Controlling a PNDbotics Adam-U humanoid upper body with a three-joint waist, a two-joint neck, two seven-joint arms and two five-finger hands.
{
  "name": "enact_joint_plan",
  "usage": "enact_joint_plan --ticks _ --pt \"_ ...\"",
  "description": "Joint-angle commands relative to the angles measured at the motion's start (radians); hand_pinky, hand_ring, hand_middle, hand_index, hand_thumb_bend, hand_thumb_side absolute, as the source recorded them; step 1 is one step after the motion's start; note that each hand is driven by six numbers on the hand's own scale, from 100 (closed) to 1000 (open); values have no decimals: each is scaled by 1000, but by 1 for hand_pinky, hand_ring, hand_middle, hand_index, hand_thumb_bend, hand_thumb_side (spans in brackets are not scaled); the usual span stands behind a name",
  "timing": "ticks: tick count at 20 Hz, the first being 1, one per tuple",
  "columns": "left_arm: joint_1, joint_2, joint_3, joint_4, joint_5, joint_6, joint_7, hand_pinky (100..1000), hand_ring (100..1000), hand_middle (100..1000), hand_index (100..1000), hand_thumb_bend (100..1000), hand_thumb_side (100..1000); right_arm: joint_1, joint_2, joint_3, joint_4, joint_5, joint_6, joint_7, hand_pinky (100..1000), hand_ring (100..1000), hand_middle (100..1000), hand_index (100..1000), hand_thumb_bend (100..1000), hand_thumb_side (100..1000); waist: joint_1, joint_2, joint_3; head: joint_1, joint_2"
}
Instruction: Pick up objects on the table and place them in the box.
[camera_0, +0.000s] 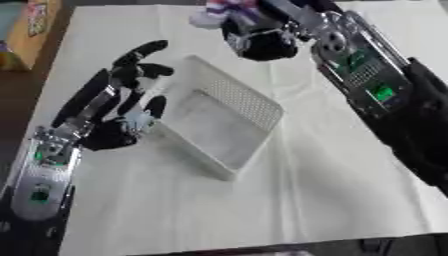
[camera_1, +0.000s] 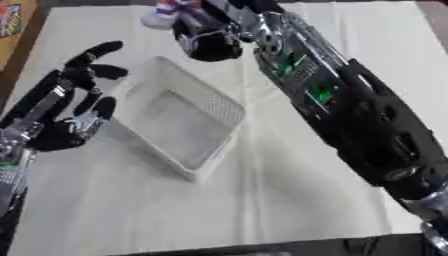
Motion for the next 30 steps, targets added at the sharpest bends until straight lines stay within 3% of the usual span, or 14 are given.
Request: enact_joint_plan --ticks 1,10,24,30 --pt "-15 17 -1 -3 1 -1 4 779 100 991 842 100 747 -11 -6 -4 -17 -27 9 -2 100 100 100 223 100 118 2 -27 1 18 -4" --pt "-51 19 -7 53 -5 -7 6 779 100 984 844 100 731 -2 11 9 -17 -42 7 9 100 100 100 223 100 113 -1 -61 12 34 -4" --pt "-28 -4 -20 131 -3 -18 5 780 100 979 845 100 720 80 43 2 39 11 10 31 100 100 100 220 100 115 11 -186 12 34 -4" --pt "-25 -7 -21 143 -7 -21 3 780 100 979 845 100 720 106 60 9 53 -33 12 1 100 100 100 217 100 134 10 -197 16 35 -4"
